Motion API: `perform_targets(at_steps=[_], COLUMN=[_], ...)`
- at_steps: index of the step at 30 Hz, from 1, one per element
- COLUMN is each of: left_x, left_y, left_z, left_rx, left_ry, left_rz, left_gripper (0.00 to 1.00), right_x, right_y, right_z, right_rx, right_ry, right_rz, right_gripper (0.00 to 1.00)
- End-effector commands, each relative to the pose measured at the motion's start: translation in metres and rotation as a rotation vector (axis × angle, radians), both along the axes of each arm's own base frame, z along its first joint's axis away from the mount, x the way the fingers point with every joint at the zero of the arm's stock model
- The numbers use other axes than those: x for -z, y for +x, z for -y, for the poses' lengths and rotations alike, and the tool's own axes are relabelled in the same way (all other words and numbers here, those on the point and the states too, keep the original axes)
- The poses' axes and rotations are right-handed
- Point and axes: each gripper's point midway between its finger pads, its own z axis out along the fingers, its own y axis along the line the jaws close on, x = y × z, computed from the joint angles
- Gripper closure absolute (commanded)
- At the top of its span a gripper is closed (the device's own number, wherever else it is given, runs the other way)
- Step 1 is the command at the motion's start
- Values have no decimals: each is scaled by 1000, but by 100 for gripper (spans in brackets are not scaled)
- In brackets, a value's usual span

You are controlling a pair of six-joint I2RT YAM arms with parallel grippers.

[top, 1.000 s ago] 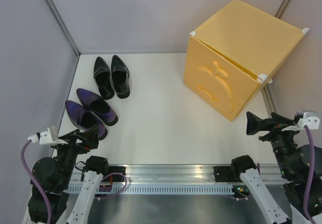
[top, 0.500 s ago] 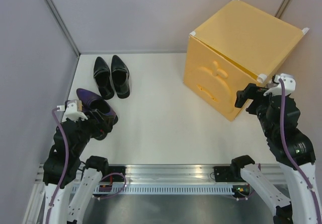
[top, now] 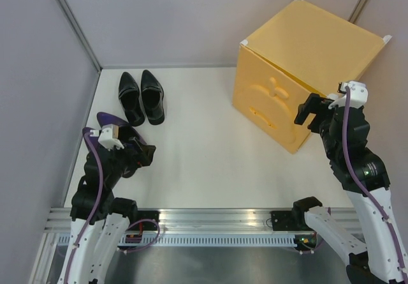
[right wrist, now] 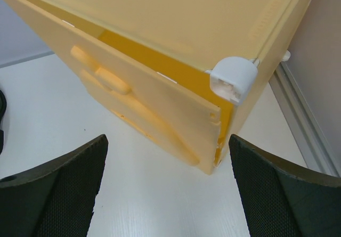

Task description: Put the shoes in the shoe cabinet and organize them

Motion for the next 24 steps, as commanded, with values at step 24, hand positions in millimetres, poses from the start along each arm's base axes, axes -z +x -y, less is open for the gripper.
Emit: perform_targets(at_steps=[24], left_x=[-18], left_y=[4], left_z=[6], left_rx=[51], left_ry=[10], left_rz=[115], left_gripper=[0], right_x=[-19], right_y=[16], right_z=[-29], right_rx=[-202], right_ry=[-82], right_rz=[65], right_gripper=[2])
